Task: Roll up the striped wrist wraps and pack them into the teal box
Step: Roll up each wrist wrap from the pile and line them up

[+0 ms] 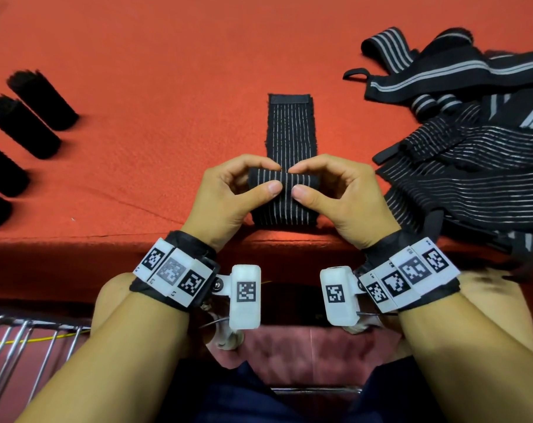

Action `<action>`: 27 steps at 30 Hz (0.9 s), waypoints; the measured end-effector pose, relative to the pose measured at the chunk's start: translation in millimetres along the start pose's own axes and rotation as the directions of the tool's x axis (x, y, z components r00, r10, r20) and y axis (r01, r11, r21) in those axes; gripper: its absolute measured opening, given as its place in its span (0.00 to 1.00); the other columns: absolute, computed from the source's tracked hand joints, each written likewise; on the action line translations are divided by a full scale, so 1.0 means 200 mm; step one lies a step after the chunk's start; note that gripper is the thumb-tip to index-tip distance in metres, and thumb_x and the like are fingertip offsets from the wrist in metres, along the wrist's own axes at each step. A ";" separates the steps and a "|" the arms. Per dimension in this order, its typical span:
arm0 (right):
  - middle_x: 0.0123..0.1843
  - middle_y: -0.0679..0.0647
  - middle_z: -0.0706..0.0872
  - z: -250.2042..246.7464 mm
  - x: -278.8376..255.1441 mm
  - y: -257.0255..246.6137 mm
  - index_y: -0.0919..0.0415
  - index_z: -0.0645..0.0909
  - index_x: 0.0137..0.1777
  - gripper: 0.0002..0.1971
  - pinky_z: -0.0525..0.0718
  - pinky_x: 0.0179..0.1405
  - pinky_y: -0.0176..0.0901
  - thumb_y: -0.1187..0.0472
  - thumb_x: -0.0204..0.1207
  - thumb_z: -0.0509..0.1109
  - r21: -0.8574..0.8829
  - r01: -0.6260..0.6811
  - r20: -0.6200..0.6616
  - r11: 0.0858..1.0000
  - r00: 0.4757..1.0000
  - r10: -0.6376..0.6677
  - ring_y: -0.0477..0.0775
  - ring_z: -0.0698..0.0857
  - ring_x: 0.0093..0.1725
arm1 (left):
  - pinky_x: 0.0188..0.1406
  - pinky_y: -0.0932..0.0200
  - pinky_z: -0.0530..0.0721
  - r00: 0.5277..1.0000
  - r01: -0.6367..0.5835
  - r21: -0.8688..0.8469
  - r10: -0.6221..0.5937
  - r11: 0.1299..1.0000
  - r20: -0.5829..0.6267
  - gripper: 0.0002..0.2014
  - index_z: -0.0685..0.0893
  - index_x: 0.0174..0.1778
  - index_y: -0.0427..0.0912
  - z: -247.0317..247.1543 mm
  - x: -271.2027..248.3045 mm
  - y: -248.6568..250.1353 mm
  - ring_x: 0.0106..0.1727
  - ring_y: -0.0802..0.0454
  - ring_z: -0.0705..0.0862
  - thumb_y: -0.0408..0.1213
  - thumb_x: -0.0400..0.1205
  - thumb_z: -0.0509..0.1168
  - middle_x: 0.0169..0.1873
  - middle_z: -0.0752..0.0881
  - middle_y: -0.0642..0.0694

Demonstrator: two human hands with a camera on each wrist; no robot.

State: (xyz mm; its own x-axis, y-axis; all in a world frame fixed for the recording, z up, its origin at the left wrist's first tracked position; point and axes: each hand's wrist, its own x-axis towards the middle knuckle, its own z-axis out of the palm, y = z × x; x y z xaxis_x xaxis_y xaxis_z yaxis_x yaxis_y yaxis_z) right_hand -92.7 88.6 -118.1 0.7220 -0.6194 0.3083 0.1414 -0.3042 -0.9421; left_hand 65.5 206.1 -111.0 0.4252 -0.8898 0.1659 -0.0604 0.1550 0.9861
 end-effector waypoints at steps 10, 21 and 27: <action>0.49 0.57 0.93 0.00 -0.01 0.01 0.54 0.89 0.53 0.09 0.92 0.51 0.56 0.65 0.76 0.79 0.039 -0.057 -0.049 0.998 0.997 0.059 0.57 0.93 0.48 | 0.38 0.69 0.84 1.000 0.002 0.015 -0.002 1.000 0.018 0.12 0.85 0.55 0.35 0.01 0.00 -0.01 0.40 0.61 0.88 0.21 0.77 0.73 0.38 0.91 0.54; 0.52 0.55 0.92 -0.01 0.00 0.02 0.57 0.89 0.55 0.11 0.90 0.56 0.65 0.66 0.74 0.80 0.033 -0.023 -0.002 0.999 1.000 0.023 0.60 0.92 0.53 | 0.37 0.66 0.85 0.999 0.040 0.006 -0.040 0.999 -0.005 0.11 0.87 0.55 0.33 0.01 0.00 0.00 0.39 0.58 0.90 0.25 0.77 0.74 0.38 0.92 0.51; 0.46 0.50 0.92 -0.01 -0.01 0.02 0.55 0.89 0.52 0.10 0.88 0.45 0.44 0.68 0.74 0.80 0.032 -0.046 -0.032 0.998 0.998 0.047 0.47 0.91 0.43 | 0.41 0.57 0.86 0.999 0.012 0.081 -0.016 0.997 0.041 0.09 0.89 0.53 0.39 0.01 0.01 -0.01 0.42 0.53 0.89 0.29 0.78 0.76 0.40 0.91 0.49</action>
State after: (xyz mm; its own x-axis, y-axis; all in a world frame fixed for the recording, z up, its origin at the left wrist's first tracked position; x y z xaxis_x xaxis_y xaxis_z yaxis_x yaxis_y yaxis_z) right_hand -94.4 86.3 -122.6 0.7058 -0.6558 0.2678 0.1297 -0.2520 -0.9590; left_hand 64.6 204.0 -112.8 0.3890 -0.9088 0.1508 -0.1286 0.1086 0.9857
